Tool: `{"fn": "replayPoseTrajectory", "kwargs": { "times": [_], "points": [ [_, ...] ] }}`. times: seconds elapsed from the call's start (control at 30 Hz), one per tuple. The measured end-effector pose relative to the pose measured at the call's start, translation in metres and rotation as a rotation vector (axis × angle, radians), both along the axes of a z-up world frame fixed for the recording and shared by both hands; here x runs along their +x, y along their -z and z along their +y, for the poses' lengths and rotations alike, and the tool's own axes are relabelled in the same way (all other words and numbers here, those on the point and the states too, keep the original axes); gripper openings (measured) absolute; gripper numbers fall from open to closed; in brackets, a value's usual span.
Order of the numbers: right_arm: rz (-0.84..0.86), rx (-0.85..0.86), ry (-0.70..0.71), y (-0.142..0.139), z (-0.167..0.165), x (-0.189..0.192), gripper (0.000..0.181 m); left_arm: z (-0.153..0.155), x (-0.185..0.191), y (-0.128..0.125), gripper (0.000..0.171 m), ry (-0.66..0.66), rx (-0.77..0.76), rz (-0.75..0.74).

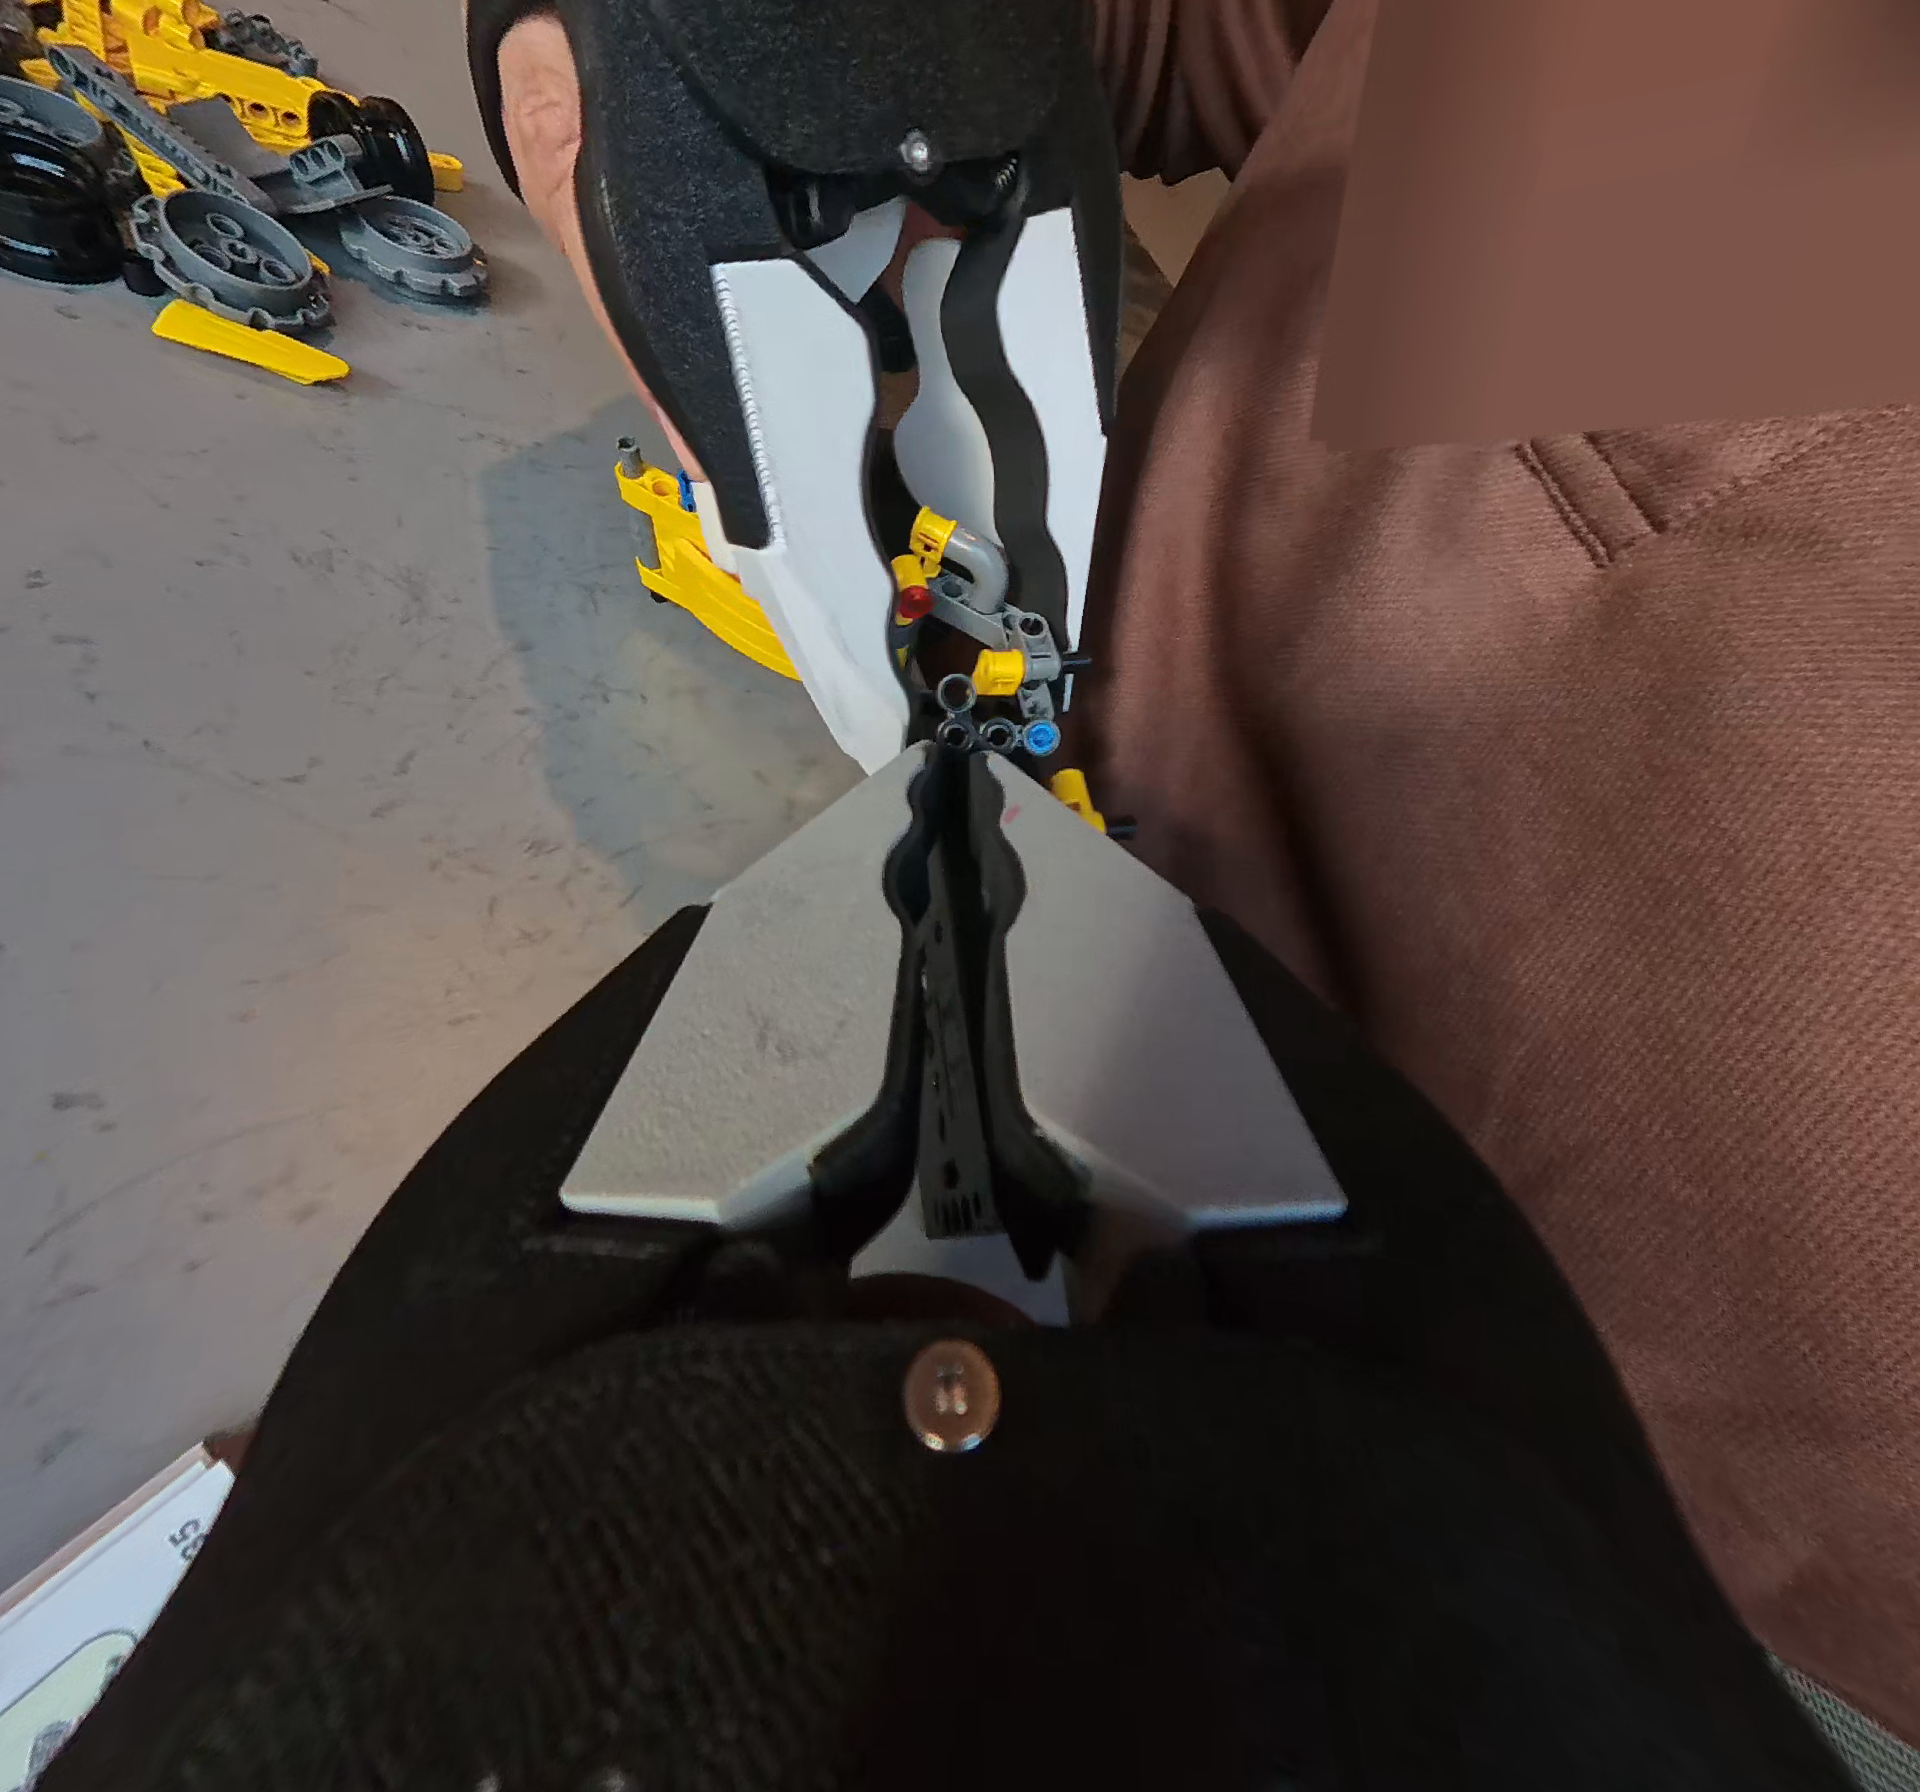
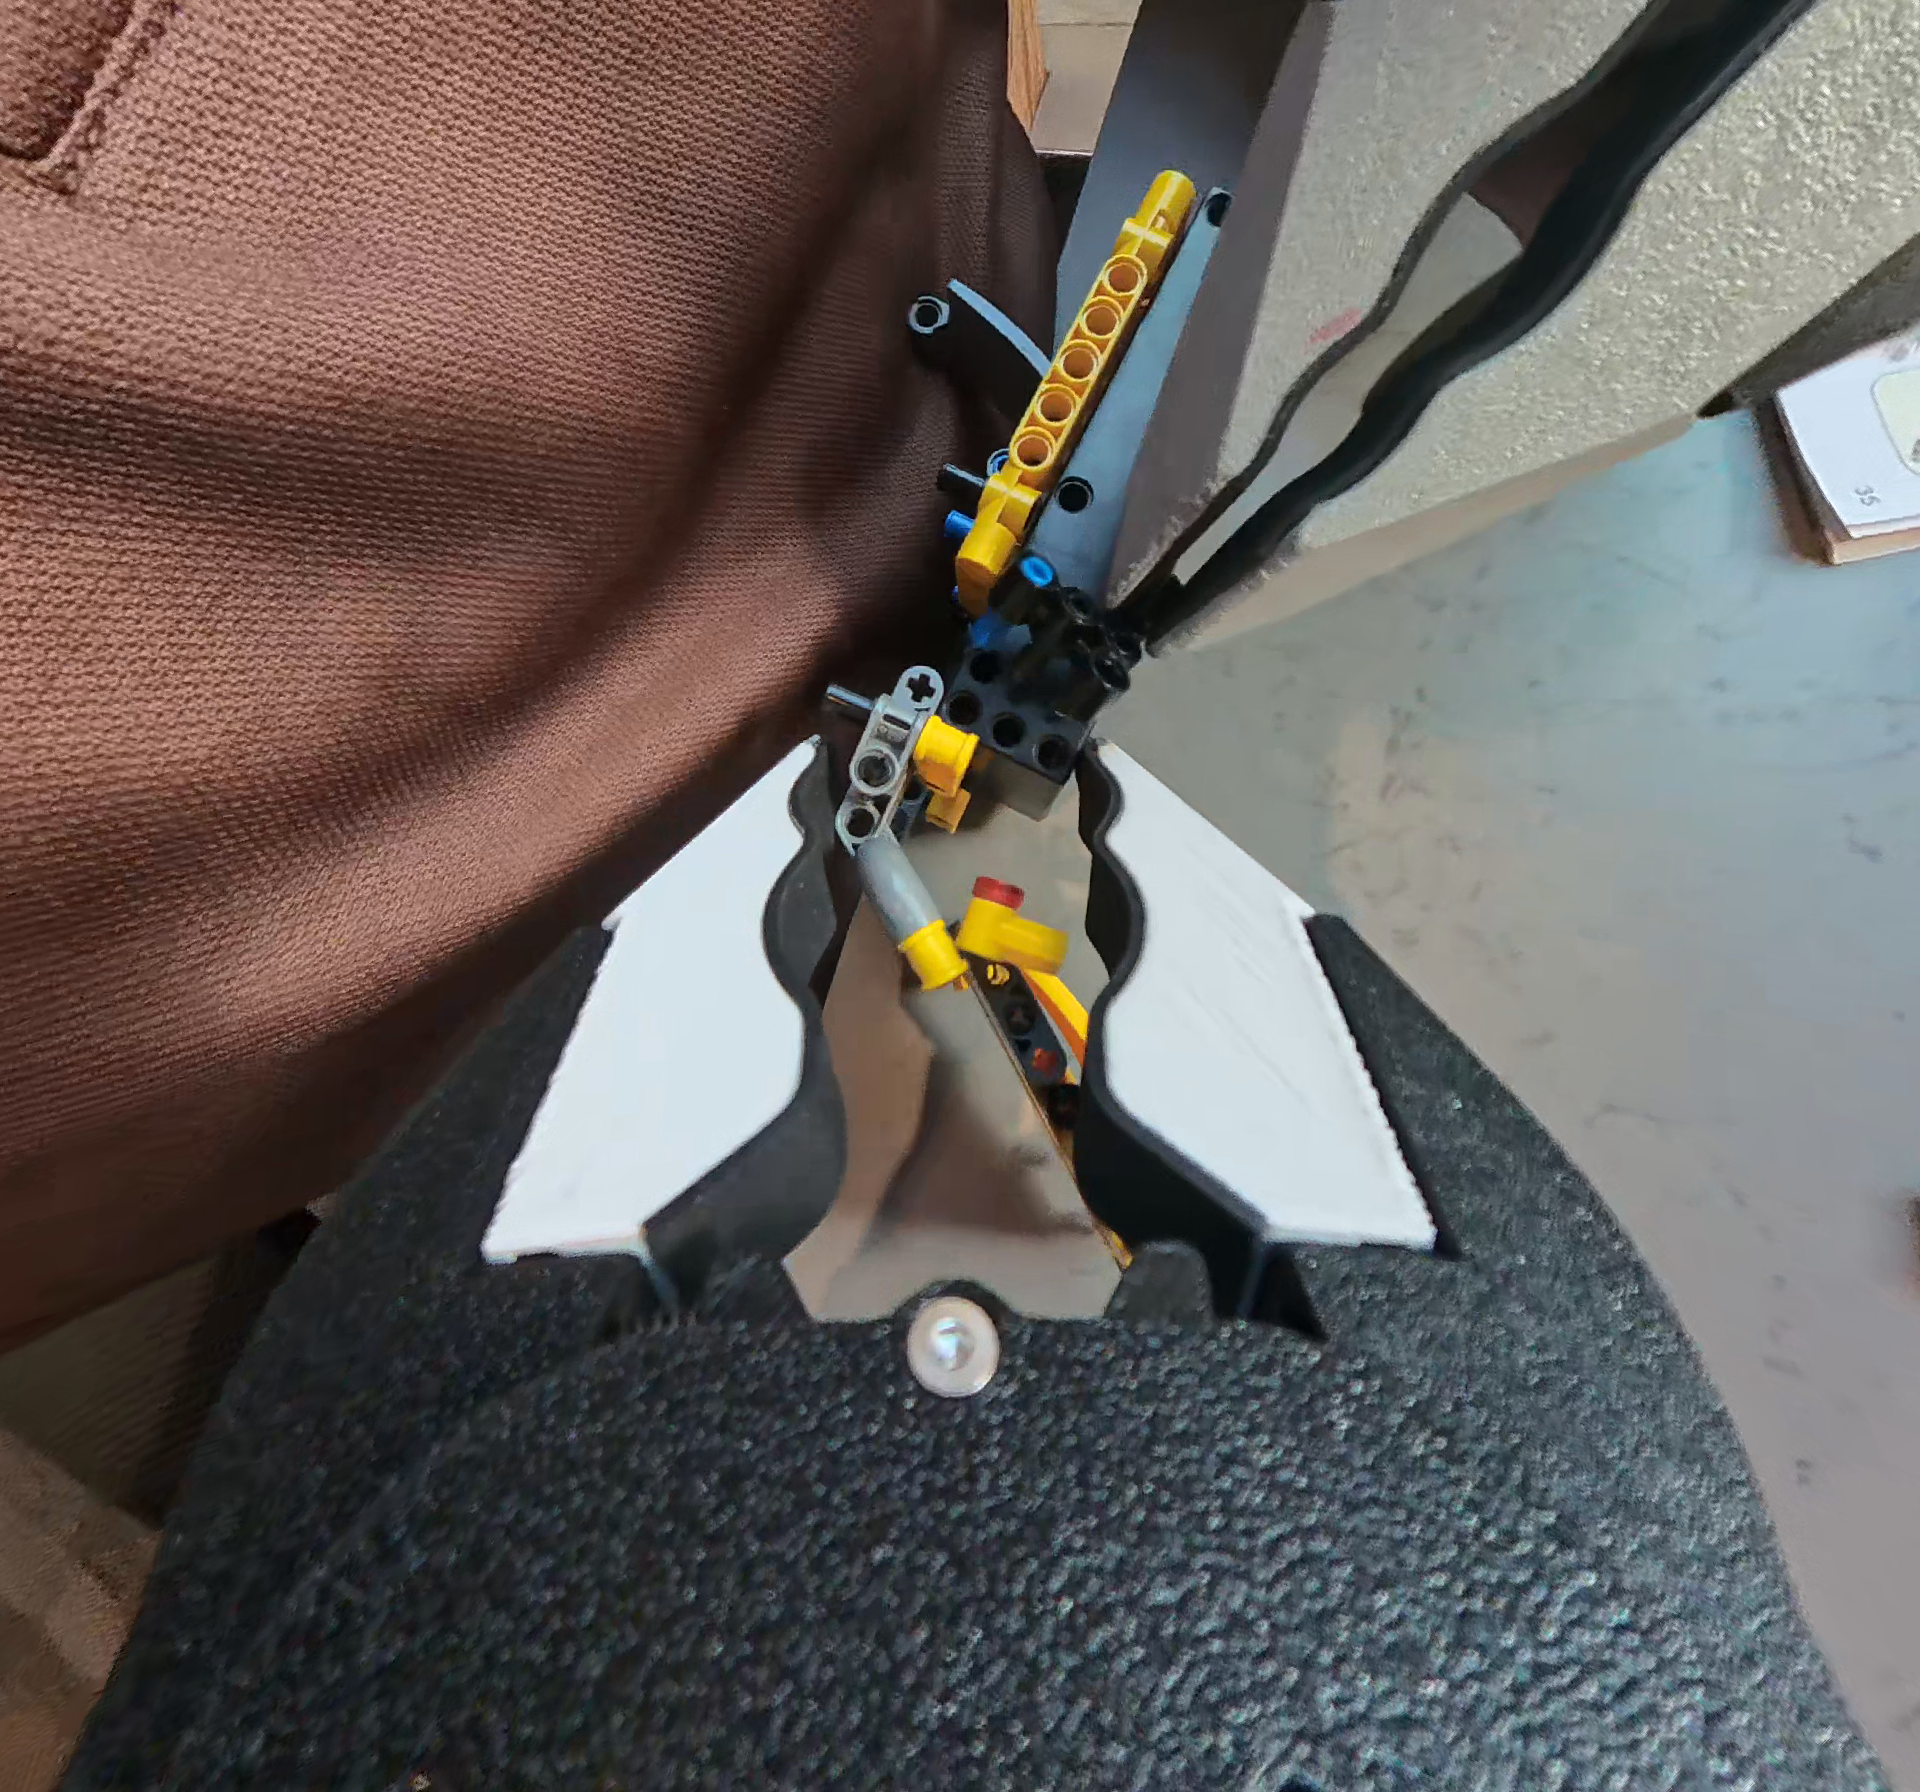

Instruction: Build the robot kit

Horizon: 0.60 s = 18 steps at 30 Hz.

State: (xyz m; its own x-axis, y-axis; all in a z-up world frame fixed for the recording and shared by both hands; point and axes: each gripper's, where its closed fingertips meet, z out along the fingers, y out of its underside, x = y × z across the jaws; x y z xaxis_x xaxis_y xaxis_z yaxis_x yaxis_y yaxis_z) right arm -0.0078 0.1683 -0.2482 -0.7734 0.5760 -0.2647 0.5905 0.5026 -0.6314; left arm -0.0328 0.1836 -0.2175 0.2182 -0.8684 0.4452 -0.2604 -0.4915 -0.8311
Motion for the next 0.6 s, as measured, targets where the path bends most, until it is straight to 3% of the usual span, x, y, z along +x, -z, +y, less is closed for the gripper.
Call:
{"fn": "replayPoseTrajectory", "kwargs": {
  "times": [0.13,0.6],
  "points": [
    [-0.052,-0.071,0.066,-0.0004,0.001,-0.0037,0.044,-0.0019,0.0014,-0.0017,0.001,-0.007,0.012,0.006],
    [0.016,-0.039,0.076,-0.0003,-0.0035,-0.006,0.041,-0.0051,0.0035,-0.0021,0.001,-0.018,0.01,0.014]
  ]
}}
